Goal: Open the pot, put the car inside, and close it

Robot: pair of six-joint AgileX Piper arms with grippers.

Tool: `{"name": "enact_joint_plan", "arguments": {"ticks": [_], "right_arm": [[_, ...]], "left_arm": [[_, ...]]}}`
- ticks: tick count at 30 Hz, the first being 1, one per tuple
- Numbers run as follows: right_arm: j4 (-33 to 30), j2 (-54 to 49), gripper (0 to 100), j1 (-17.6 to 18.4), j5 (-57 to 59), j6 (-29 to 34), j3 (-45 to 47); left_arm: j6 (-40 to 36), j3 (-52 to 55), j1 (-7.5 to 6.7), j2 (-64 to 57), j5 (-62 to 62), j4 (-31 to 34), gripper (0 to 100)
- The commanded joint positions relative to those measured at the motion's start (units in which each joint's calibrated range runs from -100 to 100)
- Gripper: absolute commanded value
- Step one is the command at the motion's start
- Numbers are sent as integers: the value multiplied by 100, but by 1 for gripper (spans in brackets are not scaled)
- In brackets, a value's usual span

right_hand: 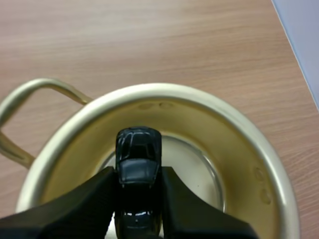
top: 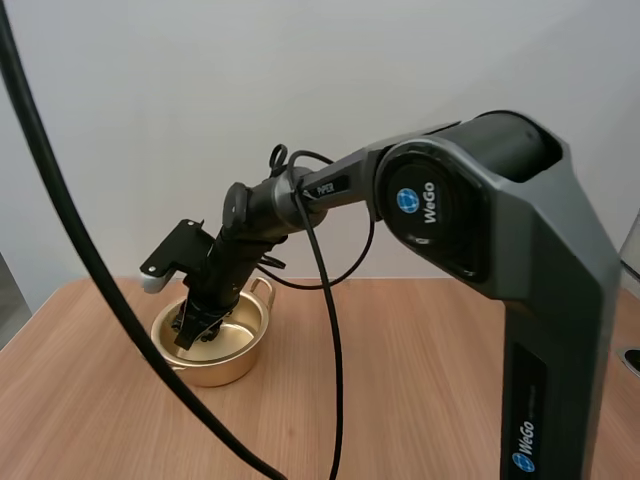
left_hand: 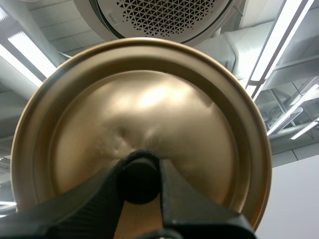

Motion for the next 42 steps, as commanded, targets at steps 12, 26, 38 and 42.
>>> {"name": "enact_joint_plan", "arguments": {"ticks": [12,26,38,42], "right_arm": [[-499,437,8,1,-264,22,-9],[-475,424,75,1,-444,319,-9],[-485,-1746,0,-71,-615,667,-30],[-485,-2794,0,-418,-657,1094,-30]], "left_arm": [[79,-1,2,-1,140,-6,0],[79,-1,2,-1,193,-6,0],[79,-1,2,-1,193,-6,0],[79,-1,2,-1,451,-6,0]]}}
